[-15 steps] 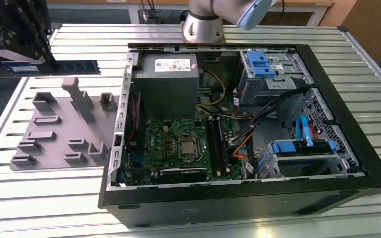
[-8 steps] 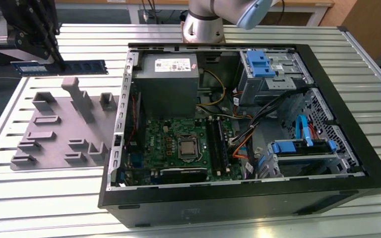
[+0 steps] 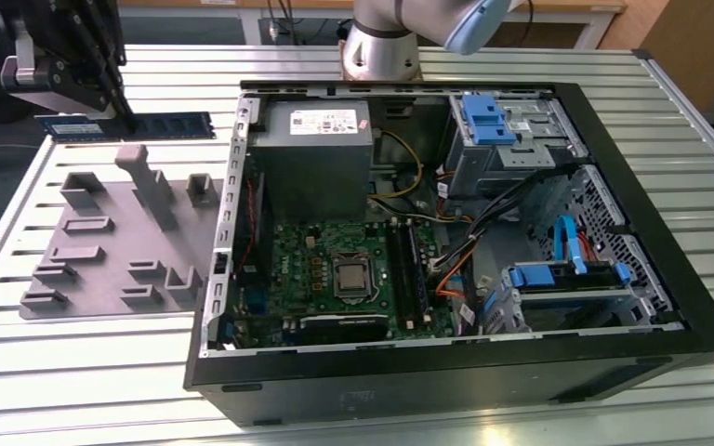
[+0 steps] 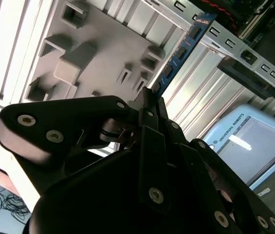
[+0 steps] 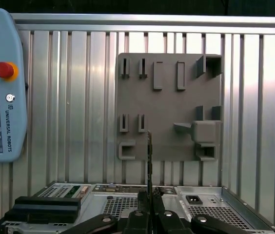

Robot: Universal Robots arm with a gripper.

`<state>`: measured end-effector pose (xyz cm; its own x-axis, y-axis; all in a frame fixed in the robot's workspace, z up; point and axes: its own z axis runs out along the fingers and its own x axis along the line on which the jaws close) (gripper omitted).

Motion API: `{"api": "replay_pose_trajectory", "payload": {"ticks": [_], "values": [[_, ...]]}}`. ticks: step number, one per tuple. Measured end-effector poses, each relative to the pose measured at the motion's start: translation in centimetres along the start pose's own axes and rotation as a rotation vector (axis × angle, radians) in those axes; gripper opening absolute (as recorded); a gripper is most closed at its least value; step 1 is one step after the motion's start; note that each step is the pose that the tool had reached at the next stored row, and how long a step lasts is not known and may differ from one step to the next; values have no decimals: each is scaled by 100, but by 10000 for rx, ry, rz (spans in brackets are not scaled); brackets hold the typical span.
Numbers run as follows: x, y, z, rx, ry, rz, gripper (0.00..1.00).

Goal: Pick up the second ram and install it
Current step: 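Pick up the second ram and move it above second insertion slot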

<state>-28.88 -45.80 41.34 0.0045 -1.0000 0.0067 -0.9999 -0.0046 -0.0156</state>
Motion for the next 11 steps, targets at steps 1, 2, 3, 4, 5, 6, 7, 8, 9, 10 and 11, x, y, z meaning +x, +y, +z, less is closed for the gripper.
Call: {"api": "replay_pose_trajectory", "payload": {"ticks": [1, 2, 3, 4, 5, 6, 7, 8, 9, 10, 11], "values": [[0, -13, 0, 0, 0, 0, 14], [0, -25, 0, -1, 0, 0, 14], [0, -37, 0, -1, 0, 1, 14], [0, -48, 0, -1, 1, 0, 14], [0, -60, 1, -1, 0, 0, 14], [0, -73, 1, -1, 1, 0, 14], [0, -85, 1, -1, 1, 0, 14], [0, -98, 1, -1, 0, 0, 14], [1, -112, 1, -1, 1, 0, 14], [0, -124, 2, -1, 1, 0, 14], [0, -136, 2, -1, 0, 1, 14]]}}
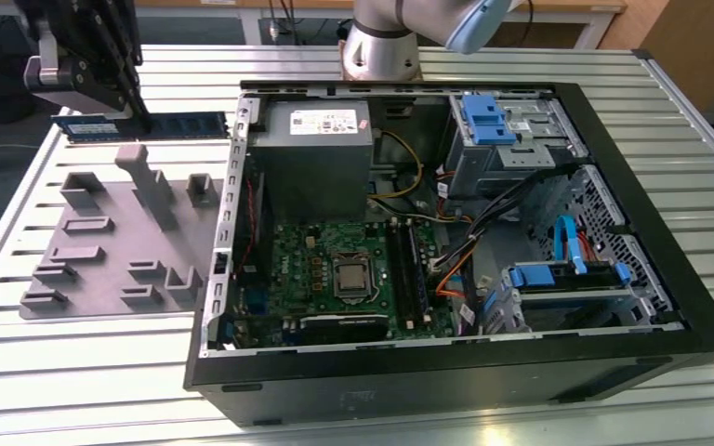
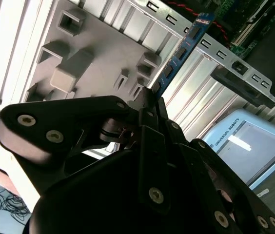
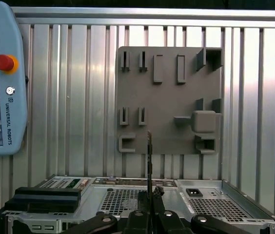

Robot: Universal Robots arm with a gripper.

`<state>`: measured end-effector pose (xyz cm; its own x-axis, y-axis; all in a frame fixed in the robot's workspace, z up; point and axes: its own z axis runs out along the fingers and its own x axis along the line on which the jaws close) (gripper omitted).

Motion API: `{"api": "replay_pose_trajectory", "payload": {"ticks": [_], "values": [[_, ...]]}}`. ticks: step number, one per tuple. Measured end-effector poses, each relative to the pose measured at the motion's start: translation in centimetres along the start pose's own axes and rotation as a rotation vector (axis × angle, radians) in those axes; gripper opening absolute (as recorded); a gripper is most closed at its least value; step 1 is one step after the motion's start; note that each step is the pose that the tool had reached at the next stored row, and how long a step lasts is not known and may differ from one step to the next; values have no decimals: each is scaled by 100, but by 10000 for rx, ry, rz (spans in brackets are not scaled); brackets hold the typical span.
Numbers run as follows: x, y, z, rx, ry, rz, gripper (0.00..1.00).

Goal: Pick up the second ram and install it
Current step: 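Pick up the second ram and move it above second insertion slot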

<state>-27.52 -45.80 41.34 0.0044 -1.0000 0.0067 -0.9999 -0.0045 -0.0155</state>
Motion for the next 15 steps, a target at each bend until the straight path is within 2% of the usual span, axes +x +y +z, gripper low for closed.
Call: {"api": "replay_pose_trajectory", "payload": {"ticks": [15], "values": [[1, -171, 3, 1, 0, 0, 14]]}}
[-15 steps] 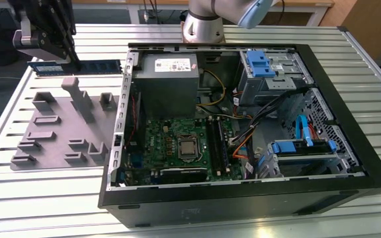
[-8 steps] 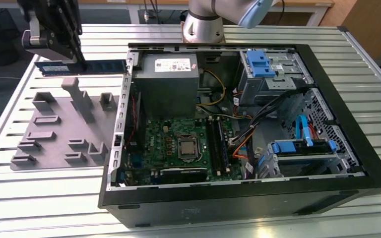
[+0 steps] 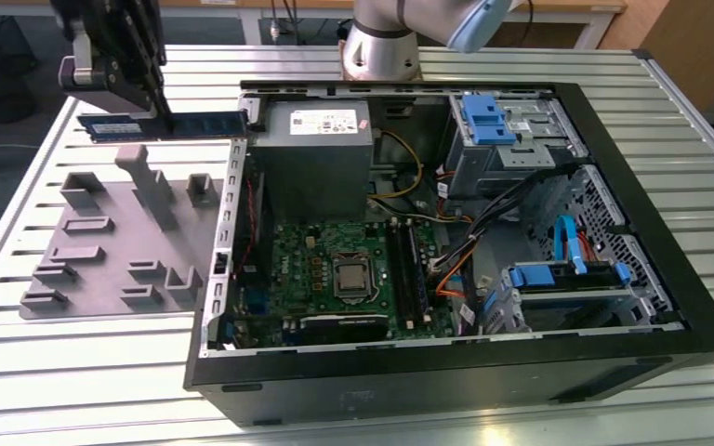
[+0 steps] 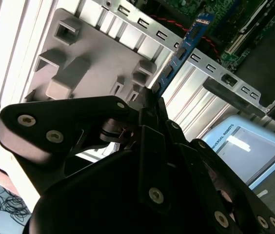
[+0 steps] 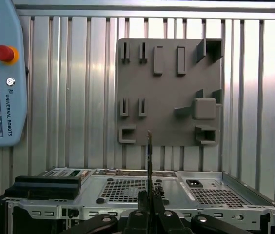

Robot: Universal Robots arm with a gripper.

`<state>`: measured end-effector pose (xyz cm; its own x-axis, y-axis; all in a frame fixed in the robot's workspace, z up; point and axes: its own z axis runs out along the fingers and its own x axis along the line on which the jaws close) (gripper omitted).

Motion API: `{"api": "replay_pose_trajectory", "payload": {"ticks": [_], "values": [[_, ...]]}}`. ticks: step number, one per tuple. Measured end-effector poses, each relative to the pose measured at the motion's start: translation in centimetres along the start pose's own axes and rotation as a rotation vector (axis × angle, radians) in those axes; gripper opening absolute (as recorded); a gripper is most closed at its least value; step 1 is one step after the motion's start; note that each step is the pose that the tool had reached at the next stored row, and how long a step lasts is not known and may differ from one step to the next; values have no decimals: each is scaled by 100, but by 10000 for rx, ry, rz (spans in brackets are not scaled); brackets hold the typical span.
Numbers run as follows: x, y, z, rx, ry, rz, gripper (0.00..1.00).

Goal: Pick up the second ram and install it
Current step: 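Pick up the second ram and move it above second insertion slot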

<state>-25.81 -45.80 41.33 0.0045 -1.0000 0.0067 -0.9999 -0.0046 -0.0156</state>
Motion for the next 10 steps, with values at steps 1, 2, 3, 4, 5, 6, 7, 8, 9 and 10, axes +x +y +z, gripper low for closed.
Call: {"api": "replay_pose_trajectory", "payload": {"ticks": [1, 2, 3, 4, 5, 6, 7, 8, 9, 10], "values": [[0, -14, 0, -1, 0, 0, 14], [0, -28, 0, 0, 0, 0, 14], [0, -42, 0, -1, 0, 0, 14], [0, -56, 1, 0, 0, 0, 14], [0, -70, 1, -1, 0, 0, 14], [0, -84, 1, 0, 0, 0, 14], [0, -97, 2, 0, 0, 0, 14], [0, -112, 1, -1, 1, 0, 14], [0, -125, 2, -1, 0, 0, 14], [0, -137, 2, 0, 0, 0, 14]]}}
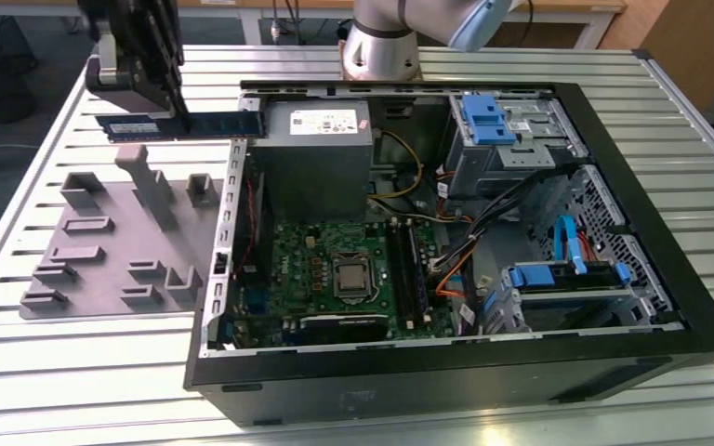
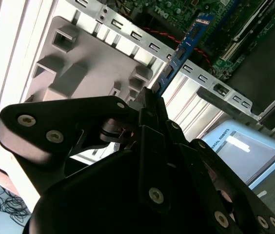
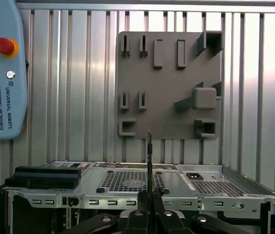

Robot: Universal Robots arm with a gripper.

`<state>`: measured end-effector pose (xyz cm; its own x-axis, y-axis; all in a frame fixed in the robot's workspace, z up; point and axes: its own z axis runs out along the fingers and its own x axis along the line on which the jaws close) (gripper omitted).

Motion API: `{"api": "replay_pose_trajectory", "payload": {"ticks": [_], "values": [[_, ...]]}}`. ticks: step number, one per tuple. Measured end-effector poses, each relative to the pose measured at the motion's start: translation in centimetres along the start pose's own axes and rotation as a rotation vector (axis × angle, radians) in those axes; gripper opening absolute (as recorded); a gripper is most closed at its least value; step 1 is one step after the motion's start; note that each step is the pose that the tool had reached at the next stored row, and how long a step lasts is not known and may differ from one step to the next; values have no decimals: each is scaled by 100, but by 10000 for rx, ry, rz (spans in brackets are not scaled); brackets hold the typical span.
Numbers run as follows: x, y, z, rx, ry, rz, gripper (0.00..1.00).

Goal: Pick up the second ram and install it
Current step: 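Pick up the second ram and move it above second insertion slot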

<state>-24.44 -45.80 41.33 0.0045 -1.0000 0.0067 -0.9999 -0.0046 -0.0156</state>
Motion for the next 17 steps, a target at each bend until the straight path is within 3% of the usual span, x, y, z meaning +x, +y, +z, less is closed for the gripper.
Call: {"api": "replay_pose_trajectory", "payload": {"ticks": [17], "values": [[1, -215, 4, 0, 0, 0, 14]]}}
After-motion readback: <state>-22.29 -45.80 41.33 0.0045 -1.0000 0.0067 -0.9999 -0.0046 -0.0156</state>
